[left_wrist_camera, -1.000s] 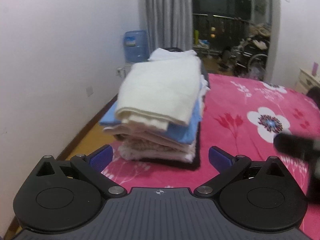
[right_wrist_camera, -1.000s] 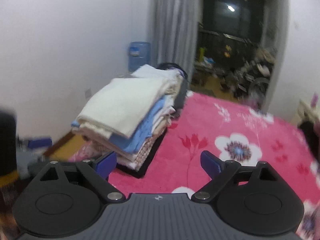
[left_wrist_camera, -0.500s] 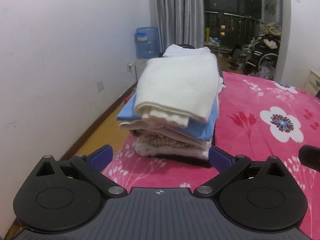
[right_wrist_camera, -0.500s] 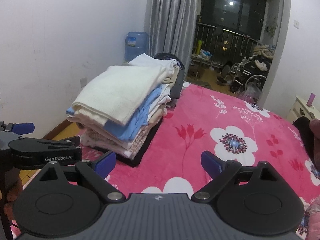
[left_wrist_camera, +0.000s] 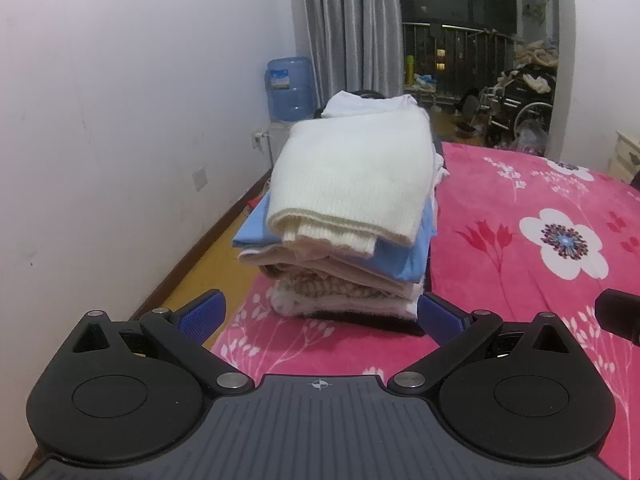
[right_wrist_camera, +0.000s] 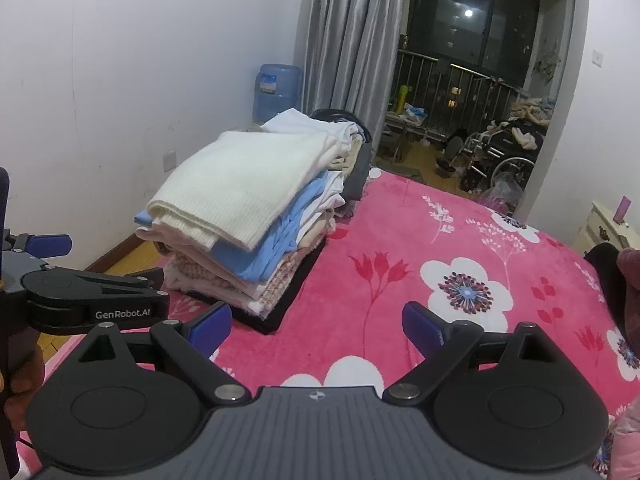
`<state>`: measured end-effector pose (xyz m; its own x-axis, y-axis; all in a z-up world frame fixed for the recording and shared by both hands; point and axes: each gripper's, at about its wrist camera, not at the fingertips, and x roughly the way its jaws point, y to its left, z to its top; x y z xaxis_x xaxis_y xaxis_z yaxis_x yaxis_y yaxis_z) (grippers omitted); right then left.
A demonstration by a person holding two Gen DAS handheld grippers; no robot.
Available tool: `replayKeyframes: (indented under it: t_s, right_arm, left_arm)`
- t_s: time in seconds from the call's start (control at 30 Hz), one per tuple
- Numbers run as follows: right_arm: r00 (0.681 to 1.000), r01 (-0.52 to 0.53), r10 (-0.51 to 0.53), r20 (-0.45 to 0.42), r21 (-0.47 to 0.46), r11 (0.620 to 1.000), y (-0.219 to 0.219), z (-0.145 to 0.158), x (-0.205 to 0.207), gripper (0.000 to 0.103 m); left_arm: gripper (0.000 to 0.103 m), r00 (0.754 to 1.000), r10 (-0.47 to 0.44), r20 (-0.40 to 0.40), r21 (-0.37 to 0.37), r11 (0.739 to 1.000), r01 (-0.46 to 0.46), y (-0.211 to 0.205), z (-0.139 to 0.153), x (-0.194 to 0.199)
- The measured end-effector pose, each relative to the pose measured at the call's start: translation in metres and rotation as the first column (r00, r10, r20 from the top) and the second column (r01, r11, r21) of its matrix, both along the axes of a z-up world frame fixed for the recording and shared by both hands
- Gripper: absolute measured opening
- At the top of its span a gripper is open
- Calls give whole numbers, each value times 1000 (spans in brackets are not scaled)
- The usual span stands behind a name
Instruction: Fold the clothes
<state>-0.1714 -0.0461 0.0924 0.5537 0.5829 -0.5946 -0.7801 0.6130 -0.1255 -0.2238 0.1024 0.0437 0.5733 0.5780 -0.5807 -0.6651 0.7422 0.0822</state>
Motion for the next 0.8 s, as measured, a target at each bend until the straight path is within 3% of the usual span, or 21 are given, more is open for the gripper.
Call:
replayKeyframes:
  t_s: [0.8]
  right_arm:
    - [1000,0,0,5,-6,1000,-2,0,1,95]
  left_arm:
    - [103,1000,-12,-16,-9,1000,12,-1,-4,2]
